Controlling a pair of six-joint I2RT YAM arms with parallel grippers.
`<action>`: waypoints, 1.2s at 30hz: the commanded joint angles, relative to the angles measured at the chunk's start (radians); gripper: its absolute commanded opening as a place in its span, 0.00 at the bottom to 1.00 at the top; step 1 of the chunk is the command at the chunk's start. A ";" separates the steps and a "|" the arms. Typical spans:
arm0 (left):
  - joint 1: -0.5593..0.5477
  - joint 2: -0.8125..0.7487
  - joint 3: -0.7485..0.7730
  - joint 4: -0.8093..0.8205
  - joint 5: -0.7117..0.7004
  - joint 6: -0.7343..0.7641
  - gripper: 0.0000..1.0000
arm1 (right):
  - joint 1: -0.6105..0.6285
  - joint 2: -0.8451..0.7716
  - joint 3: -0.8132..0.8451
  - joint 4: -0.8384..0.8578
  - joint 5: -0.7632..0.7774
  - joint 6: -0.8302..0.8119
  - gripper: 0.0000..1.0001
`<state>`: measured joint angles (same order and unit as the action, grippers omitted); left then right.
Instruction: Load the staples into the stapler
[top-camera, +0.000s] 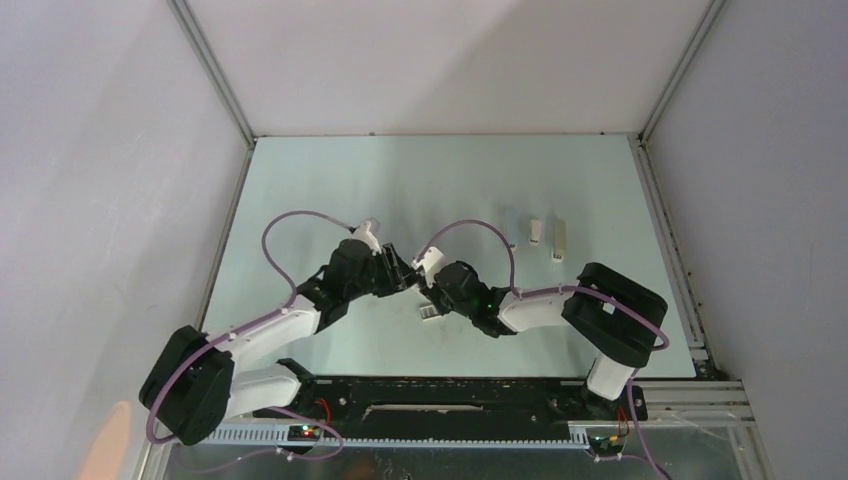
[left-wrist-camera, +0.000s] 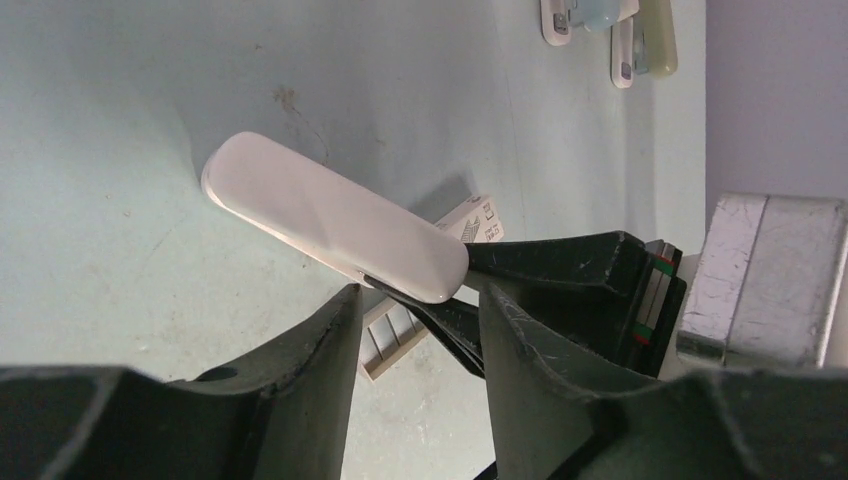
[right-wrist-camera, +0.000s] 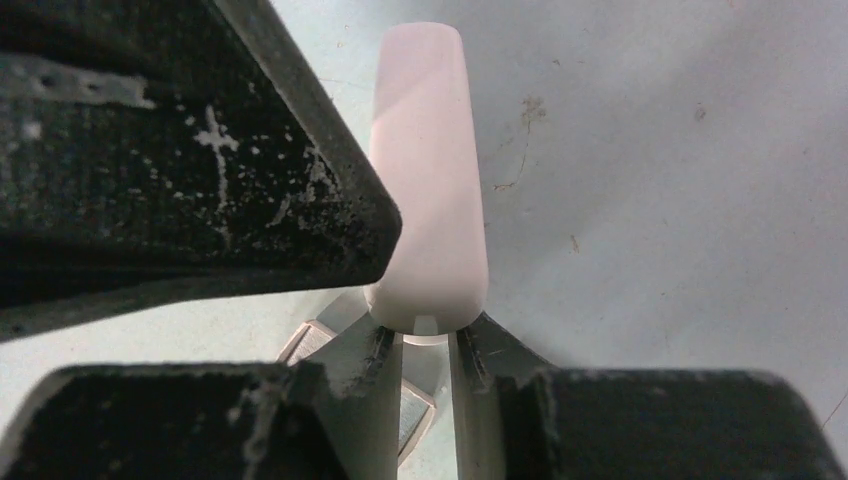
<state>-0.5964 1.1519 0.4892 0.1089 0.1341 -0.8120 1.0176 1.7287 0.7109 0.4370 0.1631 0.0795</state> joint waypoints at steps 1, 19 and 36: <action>-0.005 -0.023 0.000 0.047 0.004 -0.039 0.53 | 0.016 -0.022 -0.007 0.011 0.032 0.020 0.22; 0.085 -0.492 0.160 -0.466 -0.332 0.242 1.00 | 0.046 -0.268 0.175 -0.590 0.082 0.134 0.68; 0.090 -0.807 0.310 -0.612 -0.554 0.668 1.00 | 0.001 0.050 0.719 -1.123 0.022 0.116 0.64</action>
<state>-0.5117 0.3645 0.8291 -0.5114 -0.3546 -0.2699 1.0348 1.7031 1.3056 -0.5228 0.1986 0.2096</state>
